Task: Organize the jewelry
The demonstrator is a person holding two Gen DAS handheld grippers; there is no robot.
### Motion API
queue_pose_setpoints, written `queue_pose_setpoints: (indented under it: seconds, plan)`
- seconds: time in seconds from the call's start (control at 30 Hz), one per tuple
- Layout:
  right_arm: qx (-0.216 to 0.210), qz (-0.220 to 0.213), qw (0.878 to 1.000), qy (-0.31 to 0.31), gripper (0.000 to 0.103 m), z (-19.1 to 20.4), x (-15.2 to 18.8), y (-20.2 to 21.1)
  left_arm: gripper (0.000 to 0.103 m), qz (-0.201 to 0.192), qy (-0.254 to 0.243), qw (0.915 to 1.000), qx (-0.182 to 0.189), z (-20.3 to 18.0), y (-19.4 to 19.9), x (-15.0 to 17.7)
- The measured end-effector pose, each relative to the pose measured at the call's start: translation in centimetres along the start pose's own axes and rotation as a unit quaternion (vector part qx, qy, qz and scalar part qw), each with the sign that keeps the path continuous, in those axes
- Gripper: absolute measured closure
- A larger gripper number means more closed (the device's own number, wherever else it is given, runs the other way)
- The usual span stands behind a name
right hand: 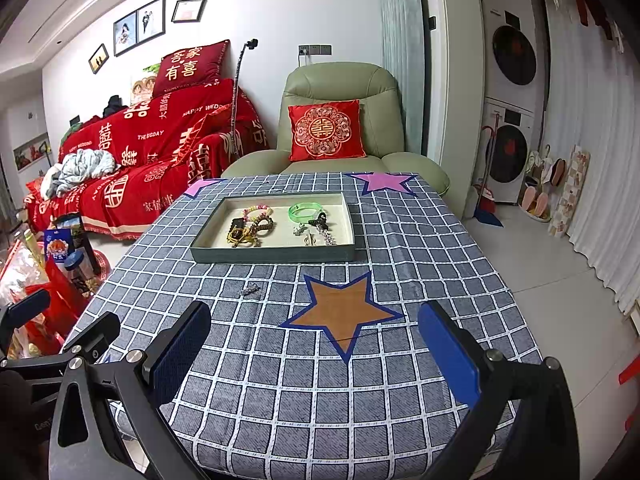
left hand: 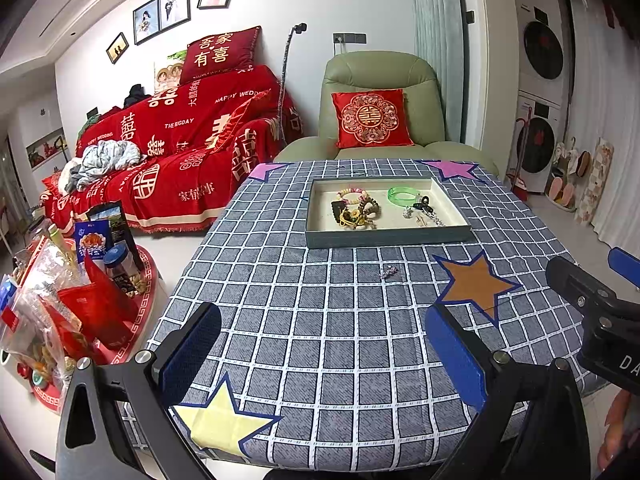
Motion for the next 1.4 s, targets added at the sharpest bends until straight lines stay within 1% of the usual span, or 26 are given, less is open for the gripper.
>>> queue_pose_setpoints:
  seconds: [1.0,1.17,1.27,1.4]
  plan:
    - [-0.001,0.001,1.0,0.0,0.0,-0.01,0.0,-0.03,0.0,-0.003,-0.005,1.0,0.0,-0.45,0.12,-0.17]
    - [-0.001,0.001,1.0,-0.001,0.0,0.03,0.02,-0.02,0.0,-0.003,-0.004,1.0,0.004,-0.44,0.15,-0.19]
    - [0.0,0.002,1.0,-0.001,0.0,0.09,0.06,0.0,0.0,-0.01,0.001,0.9999,0.011,-0.48,0.27,-0.23]
    - [-0.001,0.004,1.0,-0.001,0.0,0.27,0.21,-0.02,0.0,-0.012,-0.003,0.9999,0.01,-0.71,0.32,-0.23]
Point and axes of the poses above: each gripper's, at about its wrist camera, not at the fingertips, and y roughly against the way its jaws point, z to its left, x to its underside, the point moved 3 cm from there along -y, roughly the way its jaws point, and after that the axes turned 5 degrees about z, right-handed, at the moved point
